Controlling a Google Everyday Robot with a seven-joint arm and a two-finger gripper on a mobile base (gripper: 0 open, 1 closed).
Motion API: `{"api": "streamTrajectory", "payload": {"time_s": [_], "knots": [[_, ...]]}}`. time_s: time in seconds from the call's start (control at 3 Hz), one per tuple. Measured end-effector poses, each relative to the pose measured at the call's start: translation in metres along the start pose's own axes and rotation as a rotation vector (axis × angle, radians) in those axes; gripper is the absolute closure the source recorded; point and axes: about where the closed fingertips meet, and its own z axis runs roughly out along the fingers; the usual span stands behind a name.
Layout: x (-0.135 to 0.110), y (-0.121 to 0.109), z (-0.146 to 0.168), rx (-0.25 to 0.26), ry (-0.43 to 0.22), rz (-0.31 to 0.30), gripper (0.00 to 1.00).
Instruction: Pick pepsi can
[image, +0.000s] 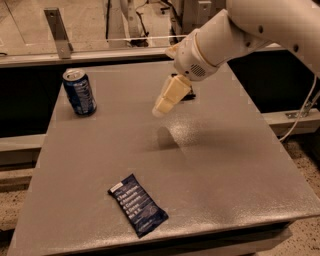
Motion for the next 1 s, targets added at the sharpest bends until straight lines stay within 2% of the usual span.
{"api": "streamTrajectory", "payload": {"time_s": [0.33, 0.67, 1.0], "knots": [[-0.025, -0.012, 0.042, -0.017, -0.135, 0.038, 0.0], [-0.049, -0.013, 0.071, -0.05, -0.242, 0.076, 0.0], [-0.067, -0.011, 0.09, -0.069, -0.308, 0.098, 0.0]]}}
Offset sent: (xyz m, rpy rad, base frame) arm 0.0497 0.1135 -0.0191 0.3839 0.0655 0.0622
